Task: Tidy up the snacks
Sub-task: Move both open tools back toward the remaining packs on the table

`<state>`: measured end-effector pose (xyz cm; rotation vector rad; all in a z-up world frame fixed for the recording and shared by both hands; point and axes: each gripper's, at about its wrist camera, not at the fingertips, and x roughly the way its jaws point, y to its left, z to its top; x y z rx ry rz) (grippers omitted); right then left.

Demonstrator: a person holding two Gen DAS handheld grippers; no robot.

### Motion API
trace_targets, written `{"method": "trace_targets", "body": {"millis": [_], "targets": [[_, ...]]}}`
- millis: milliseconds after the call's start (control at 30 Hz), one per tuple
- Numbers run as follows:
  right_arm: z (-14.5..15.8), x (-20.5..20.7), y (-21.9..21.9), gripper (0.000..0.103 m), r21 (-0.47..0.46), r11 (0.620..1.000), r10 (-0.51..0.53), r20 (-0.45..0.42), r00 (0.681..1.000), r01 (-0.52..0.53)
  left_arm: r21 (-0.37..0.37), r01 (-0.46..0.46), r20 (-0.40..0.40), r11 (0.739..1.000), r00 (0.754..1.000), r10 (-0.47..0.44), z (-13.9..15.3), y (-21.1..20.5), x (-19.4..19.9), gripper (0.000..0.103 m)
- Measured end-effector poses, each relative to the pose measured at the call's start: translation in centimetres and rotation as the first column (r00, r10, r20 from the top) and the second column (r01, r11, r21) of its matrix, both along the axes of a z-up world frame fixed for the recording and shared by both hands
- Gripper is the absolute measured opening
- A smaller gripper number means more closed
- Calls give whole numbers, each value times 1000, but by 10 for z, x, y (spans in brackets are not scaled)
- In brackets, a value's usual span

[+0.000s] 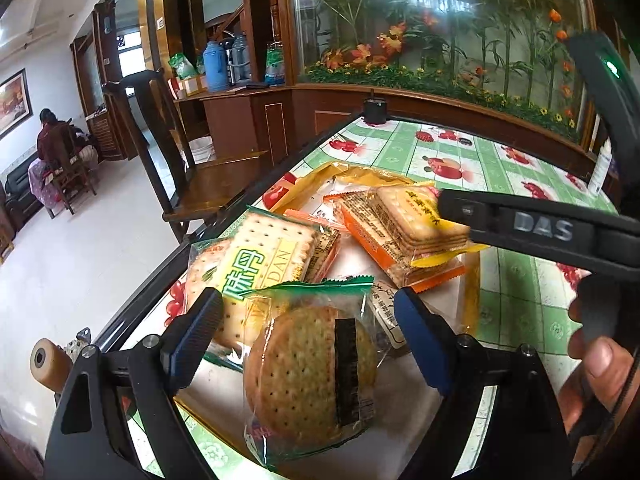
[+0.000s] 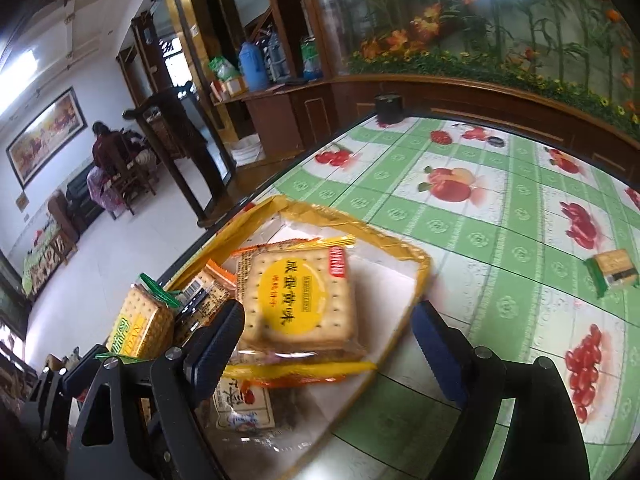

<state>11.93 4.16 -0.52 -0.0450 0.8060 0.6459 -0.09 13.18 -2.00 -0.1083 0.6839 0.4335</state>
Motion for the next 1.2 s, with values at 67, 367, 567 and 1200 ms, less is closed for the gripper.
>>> {"method": "trace_targets", "body": {"millis": [67, 367, 567, 1200], "targets": [[3, -2, -10, 94, 6, 1000, -21, 8, 1000, 21, -4, 3, 15, 1000, 1000, -3, 4, -1, -2, 88], [9, -18, -97, 100, 29, 983, -182, 8, 983, 182, 8, 96, 103, 995, 990, -96, 34, -36, 4, 88], [5, -29, -184, 101, 16, 936, -351, -10, 936, 351, 9, 207, 96, 978, 974, -207, 39, -80, 30, 88], [-17, -71, -349, 103, -23, 745, -667, -52, 743, 667, 10, 364, 83, 931, 928, -364, 45, -151, 61, 88]]}}
